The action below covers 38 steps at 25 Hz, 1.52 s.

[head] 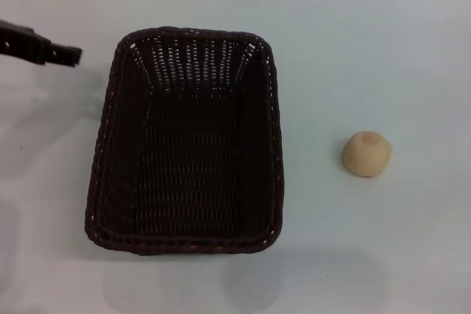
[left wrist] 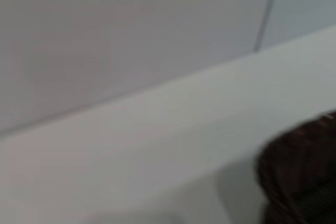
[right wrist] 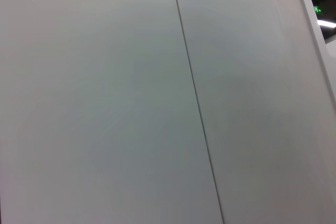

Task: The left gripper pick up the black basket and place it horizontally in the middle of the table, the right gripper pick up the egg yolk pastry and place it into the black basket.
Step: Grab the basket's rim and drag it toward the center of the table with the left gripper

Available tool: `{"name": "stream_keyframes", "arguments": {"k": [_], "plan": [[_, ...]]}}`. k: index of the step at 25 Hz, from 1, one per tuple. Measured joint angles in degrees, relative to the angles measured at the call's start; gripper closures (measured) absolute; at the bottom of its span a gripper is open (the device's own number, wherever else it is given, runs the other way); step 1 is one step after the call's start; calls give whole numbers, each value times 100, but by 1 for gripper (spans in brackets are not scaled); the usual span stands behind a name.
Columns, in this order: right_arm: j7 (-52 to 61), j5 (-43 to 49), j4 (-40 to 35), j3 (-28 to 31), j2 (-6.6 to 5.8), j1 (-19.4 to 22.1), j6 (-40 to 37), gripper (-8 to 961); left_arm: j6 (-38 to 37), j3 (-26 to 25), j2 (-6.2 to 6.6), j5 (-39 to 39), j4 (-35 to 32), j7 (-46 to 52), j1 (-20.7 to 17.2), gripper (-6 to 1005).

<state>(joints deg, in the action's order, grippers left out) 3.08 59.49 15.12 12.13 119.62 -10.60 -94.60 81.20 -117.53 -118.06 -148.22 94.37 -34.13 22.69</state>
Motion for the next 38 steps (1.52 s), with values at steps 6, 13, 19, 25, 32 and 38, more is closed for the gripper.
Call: {"name": "stream_keyframes", "arguments": {"k": [6,13,19,25,32,38], "plan": [[0,1,0,-15,0,-12,-22,126,847,264,-14,56,464,669,-17,139],[-1,1,35,-57,-4,-9,-46,126,1111,606,-15,79,458,1526,22,140],[-5,1,52,-72,-9,3,-63,126,818,920,-19,75,-37,1804,64,140],[-5,1,41,-71,-9,13,-63,126,507,1201,-22,84,-612,1813,133,139],[-6,1,29,-70,-9,21,-86,126,5,1433,-17,5,-1296,1810,249,169],[-9,1,38,-70,-9,72,-202,126,-251,1494,-10,-86,-1351,1687,155,256]]}}
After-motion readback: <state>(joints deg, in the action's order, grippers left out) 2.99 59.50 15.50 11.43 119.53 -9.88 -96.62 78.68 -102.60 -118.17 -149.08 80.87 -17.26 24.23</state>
